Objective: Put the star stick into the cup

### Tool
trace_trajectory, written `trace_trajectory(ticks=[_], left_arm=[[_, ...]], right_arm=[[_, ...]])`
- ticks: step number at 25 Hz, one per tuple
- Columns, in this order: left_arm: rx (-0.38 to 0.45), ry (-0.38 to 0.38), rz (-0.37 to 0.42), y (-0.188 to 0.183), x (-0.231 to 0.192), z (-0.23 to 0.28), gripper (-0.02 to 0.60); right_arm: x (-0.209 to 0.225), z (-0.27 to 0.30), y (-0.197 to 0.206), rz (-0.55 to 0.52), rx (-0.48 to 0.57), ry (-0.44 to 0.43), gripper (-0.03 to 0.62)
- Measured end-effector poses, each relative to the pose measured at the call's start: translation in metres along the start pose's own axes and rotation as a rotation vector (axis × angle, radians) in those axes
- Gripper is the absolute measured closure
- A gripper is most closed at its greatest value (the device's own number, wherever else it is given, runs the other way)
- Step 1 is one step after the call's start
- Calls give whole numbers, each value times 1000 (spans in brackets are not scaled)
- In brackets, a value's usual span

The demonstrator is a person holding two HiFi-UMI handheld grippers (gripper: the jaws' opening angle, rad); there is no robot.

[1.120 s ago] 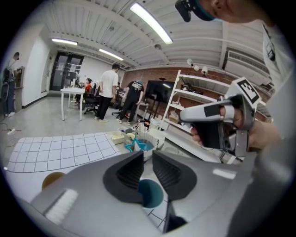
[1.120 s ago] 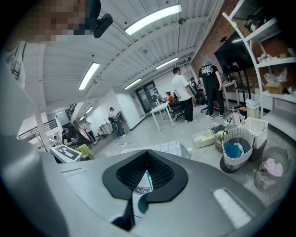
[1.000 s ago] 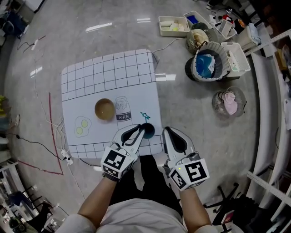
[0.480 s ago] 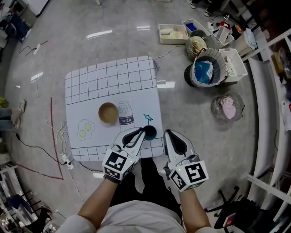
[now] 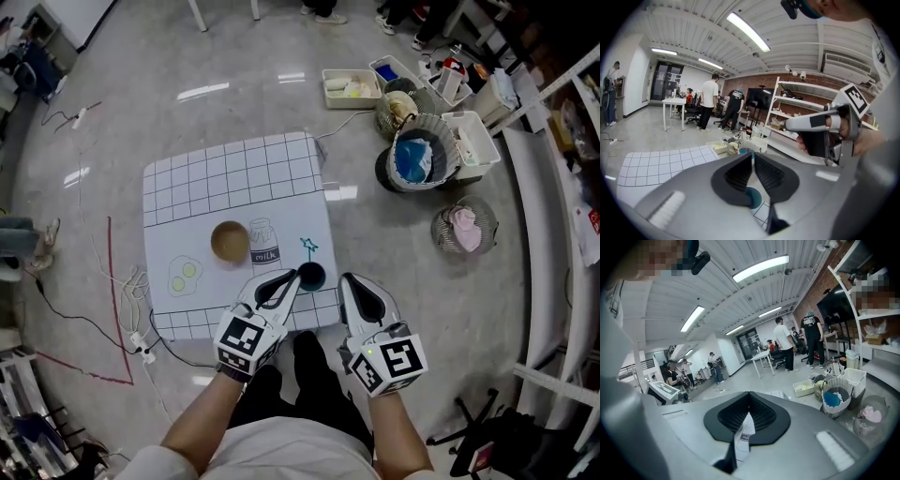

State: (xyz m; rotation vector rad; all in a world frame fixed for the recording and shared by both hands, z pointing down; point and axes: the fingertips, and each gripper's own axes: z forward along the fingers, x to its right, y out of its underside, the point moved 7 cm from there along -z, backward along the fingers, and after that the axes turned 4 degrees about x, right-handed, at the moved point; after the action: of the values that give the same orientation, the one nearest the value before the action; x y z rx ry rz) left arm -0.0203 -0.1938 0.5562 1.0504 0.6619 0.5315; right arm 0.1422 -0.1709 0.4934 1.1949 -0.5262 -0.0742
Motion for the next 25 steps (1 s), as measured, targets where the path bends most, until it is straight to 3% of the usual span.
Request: trace_trajectory(ticks=[25], left_arm=[[100, 27, 77, -59, 35, -79, 561]], right_arm=[[-70, -58, -32, -66, 119, 33, 580]])
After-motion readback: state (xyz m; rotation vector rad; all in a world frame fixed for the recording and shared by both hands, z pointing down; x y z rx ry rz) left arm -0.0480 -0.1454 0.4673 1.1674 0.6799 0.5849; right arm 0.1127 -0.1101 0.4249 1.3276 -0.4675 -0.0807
